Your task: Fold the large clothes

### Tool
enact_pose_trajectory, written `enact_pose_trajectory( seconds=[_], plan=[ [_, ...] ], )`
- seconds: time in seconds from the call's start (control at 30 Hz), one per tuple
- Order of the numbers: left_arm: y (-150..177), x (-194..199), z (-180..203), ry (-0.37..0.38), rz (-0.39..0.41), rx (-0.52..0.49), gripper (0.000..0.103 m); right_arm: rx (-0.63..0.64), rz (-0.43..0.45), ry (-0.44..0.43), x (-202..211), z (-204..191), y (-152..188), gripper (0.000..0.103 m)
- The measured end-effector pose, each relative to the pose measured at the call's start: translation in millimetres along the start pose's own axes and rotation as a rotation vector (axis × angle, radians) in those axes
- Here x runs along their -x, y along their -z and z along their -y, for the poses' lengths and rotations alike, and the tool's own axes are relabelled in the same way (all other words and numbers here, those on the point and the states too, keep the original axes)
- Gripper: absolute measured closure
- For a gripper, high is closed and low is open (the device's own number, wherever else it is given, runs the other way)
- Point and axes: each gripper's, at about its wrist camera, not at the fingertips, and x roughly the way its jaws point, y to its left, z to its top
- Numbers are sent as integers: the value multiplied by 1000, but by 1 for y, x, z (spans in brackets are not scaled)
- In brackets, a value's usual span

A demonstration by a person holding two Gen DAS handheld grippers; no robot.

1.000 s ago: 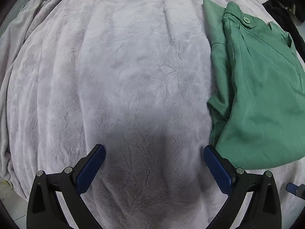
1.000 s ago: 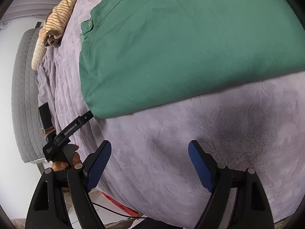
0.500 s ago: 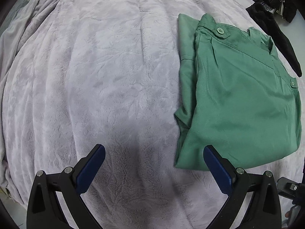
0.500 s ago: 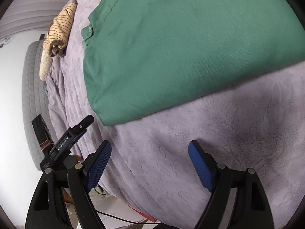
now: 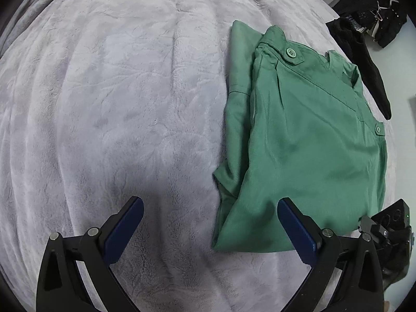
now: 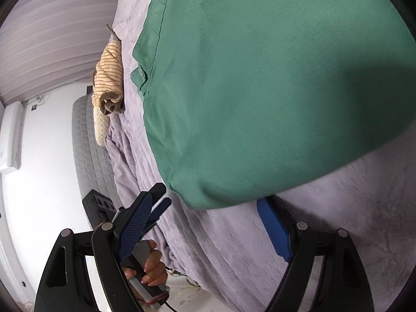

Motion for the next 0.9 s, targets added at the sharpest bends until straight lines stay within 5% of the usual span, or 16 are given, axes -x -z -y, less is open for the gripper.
enact_pose_trajectory(
  seconds=[0.2, 0.23, 0.3, 0.33, 0.6, 0.63, 0.67, 0.73, 0.77, 0.9],
  plan=[
    [-18, -15, 8, 141, -33, 2, 0, -96, 16, -155, -21, 3, -10, 23],
    [-24, -18, 12, 149, -37, 7, 0, -92, 18, -165, -22, 1, -10, 30],
    [-32, -24, 15, 176, -49, 19, 0, -74, 13, -152, -20, -1, -12, 86],
    [-35, -27, 19, 194, -57, 26, 0, -57, 17, -150, -16, -4, -12, 92],
    [-65, -53, 41, 404, -139, 66, 0, 90, 31, -198, 13, -39, -17, 93],
    [-69, -55, 49, 422, -140, 51, 6, 106, 28, -192, 14, -42, -17, 93],
    [-72, -55, 60, 407, -138, 25, 34, 117, 23, -184, 15, -42, -17, 93],
    [-74, -55, 78, 306, -131, -47, 72, 137, 0, -134, 16, -43, -17, 93],
    [-75, -53, 84, 290, -115, -64, 81, 148, -13, -93, 18, -44, -16, 89],
    [-76, -39, 90, 311, -61, -67, 86, 188, -67, 38, 39, -40, -5, 89]
  ],
)
